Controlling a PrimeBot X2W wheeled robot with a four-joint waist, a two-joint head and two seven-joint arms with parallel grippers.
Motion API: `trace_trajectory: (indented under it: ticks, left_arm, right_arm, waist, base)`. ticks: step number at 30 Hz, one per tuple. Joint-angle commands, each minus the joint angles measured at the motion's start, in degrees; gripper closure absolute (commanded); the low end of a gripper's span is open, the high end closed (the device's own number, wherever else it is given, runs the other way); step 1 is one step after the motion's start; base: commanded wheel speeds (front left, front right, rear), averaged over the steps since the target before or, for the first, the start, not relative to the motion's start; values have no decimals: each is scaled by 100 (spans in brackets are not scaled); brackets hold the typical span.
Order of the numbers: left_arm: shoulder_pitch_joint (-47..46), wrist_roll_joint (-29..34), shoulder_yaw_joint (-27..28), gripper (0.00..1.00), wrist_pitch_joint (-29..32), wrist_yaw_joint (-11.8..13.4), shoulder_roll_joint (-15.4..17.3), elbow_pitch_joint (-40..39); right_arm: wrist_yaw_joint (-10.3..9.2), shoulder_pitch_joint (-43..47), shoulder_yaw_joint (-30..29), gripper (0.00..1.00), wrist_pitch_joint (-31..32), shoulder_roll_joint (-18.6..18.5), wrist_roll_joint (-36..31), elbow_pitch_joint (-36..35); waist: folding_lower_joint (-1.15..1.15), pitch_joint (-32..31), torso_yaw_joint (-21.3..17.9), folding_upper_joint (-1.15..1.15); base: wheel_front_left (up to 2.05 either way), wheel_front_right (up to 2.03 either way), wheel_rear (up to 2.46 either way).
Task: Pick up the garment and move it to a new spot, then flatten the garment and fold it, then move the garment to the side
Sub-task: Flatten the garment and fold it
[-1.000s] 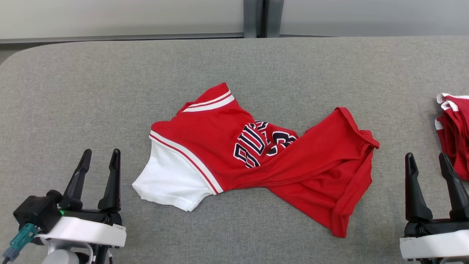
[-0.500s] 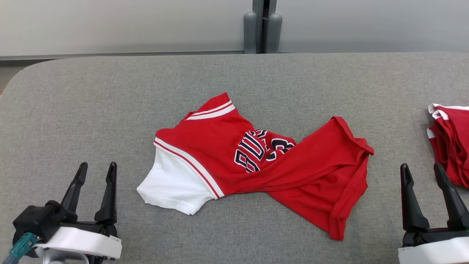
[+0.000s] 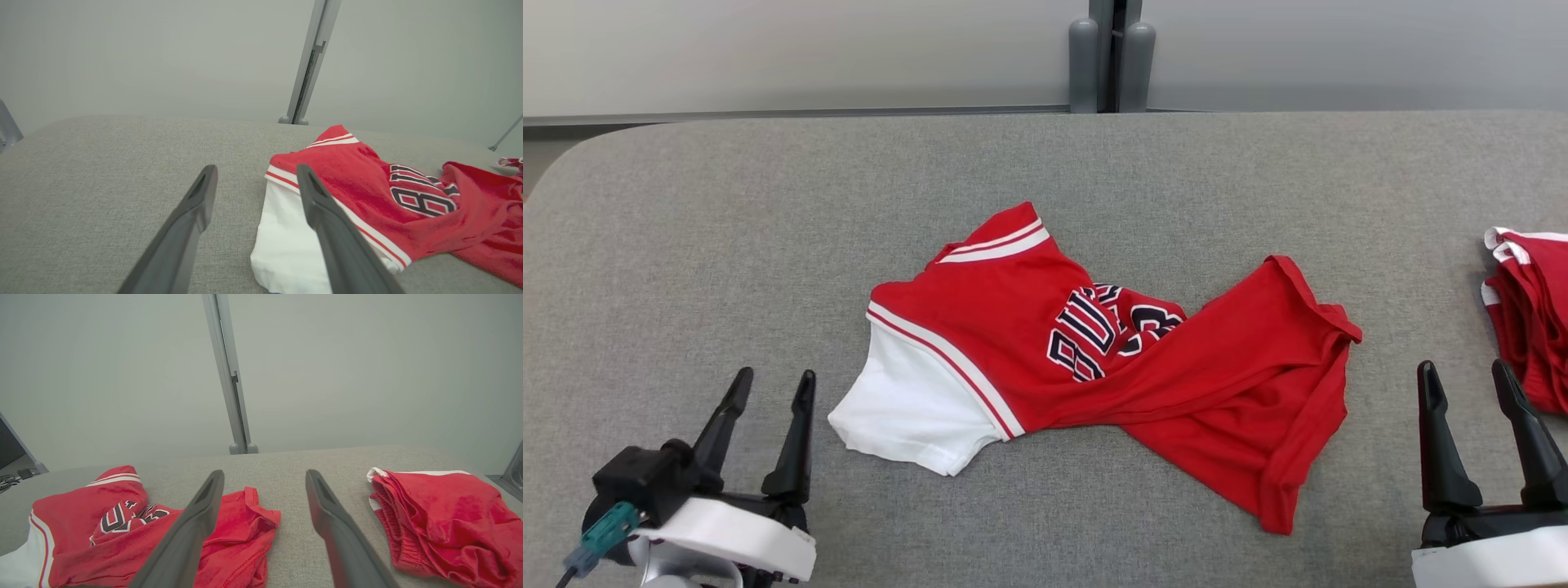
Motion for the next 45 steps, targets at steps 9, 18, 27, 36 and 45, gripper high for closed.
trace_trajectory:
  ticks: [9,18,27,36,45]
  left_arm:
    - [-558,-247,-614,0,736,-329,-53,1103]
    - [-880,-497,-905,100,853,-438,-61,1921]
    - [-1133,-614,-1094,100,646,-462,22,2086]
    - [-1514,-803,-1407,100,390,-461,97,2046]
    - [-1741,-1137,-1711,100,119,-441,210,2212]
  right_arm:
    - [-3,-132,94,0,-15,-12,-12,30]
    - [-3,-131,18,0,51,-12,-72,110]
    - [-2,-340,-154,0,335,-9,-402,387]
    - [-3,-1346,265,0,1228,-72,-918,756]
    - [-3,-1874,192,100,2296,-299,-782,958]
  waist:
    - [0,245,-56,0]
    - [0,373,-110,0]
    - [0,569,-86,0]
    - [0,1076,114,0]
    - [0,1243,249,0]
  base:
    - [0,0,0]
    - [0,0,0]
    - [0,0,0]
    - [0,0,0]
    - [0,0,0]
